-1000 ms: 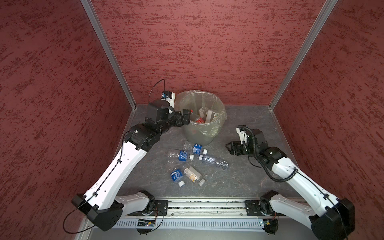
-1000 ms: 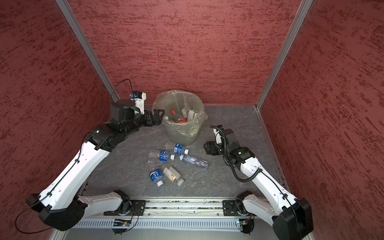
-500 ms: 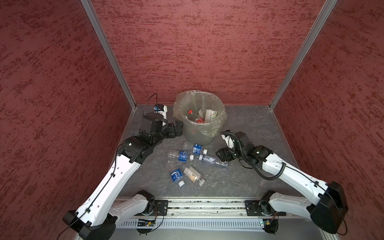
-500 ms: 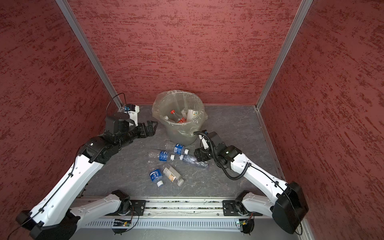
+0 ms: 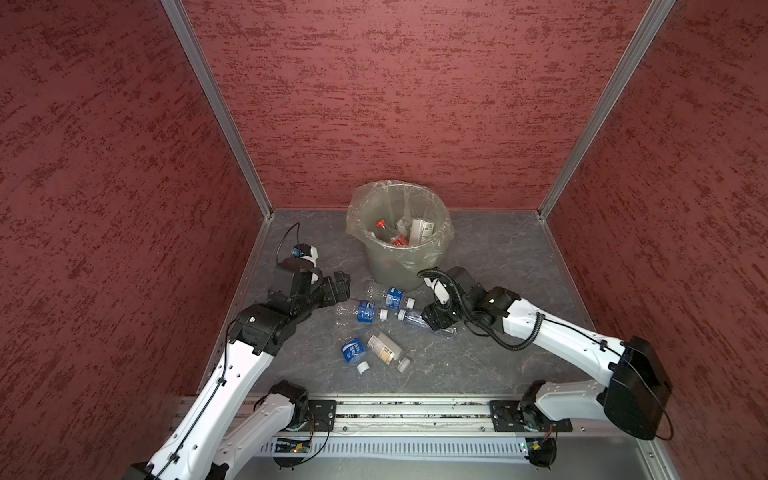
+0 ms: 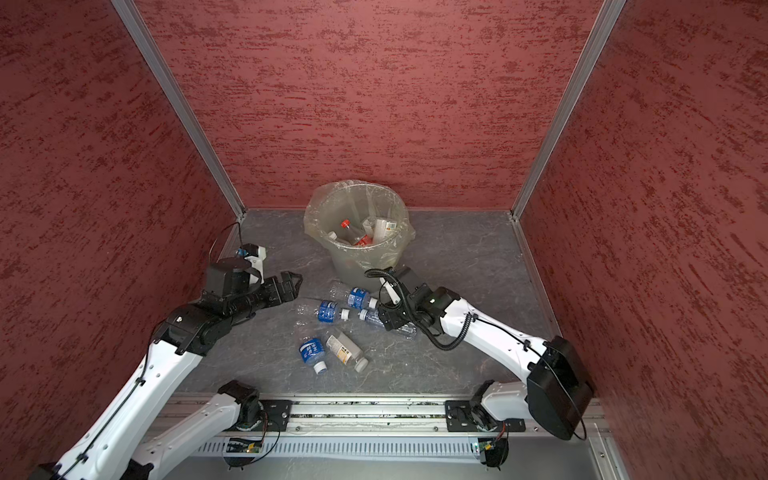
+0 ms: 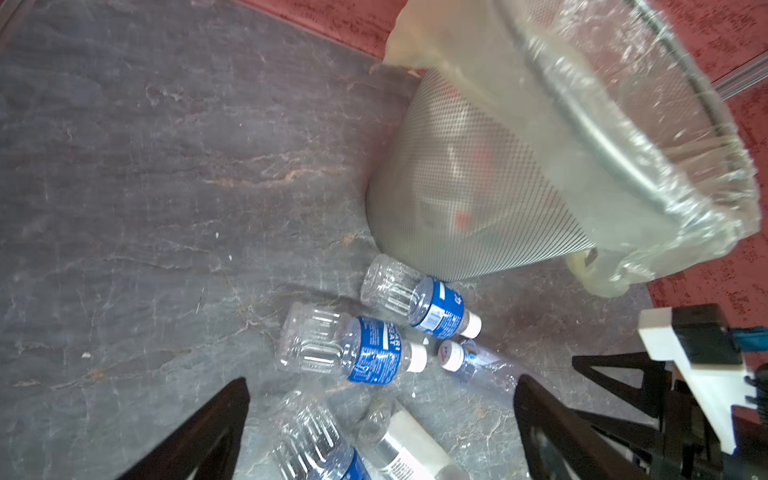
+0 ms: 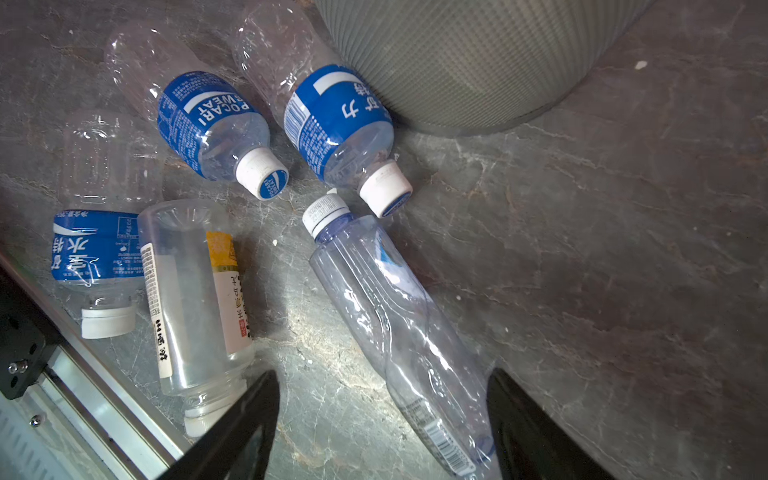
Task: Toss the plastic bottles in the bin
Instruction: 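Lower the right gripper onto the blue-capped bottle while the left gripper returns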
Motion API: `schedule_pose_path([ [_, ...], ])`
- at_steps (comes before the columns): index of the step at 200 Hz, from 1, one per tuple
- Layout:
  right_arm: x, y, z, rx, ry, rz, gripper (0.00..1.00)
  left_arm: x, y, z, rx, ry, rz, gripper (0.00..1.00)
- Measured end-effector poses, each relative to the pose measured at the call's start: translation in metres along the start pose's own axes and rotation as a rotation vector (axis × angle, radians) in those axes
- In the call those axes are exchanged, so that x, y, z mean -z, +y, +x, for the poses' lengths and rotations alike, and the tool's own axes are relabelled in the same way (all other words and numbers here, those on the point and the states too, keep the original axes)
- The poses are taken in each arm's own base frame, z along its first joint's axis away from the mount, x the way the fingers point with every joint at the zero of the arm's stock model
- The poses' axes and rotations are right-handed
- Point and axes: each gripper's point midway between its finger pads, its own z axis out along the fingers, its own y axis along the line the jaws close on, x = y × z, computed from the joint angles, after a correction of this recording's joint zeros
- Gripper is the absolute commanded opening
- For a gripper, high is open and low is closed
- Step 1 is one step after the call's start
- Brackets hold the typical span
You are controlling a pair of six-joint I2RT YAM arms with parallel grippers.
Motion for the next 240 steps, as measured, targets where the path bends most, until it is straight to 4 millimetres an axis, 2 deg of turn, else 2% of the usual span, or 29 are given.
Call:
schedule_pose_path([
  [58,-0.013,-0.006,0.008,0.029,0.053,0.046,0.81,-0.007,0.01,0.054,0.054,0.108,0.067,0.99],
  [101,-0.023,-0.004,0.018,0.049,0.101,0.052,0.82,-0.012,0.014,0.079,0.11,0.163,0.09,1.0],
  [185,-0.048,-0.001,0.037,0.097,0.195,0.084,0.84,-0.025,0.021,0.108,0.201,0.243,0.093,0.99],
  [240,-0.053,-0.001,0.034,0.12,0.2,0.105,0.81,-0.024,0.021,0.11,0.222,0.24,0.101,0.99],
])
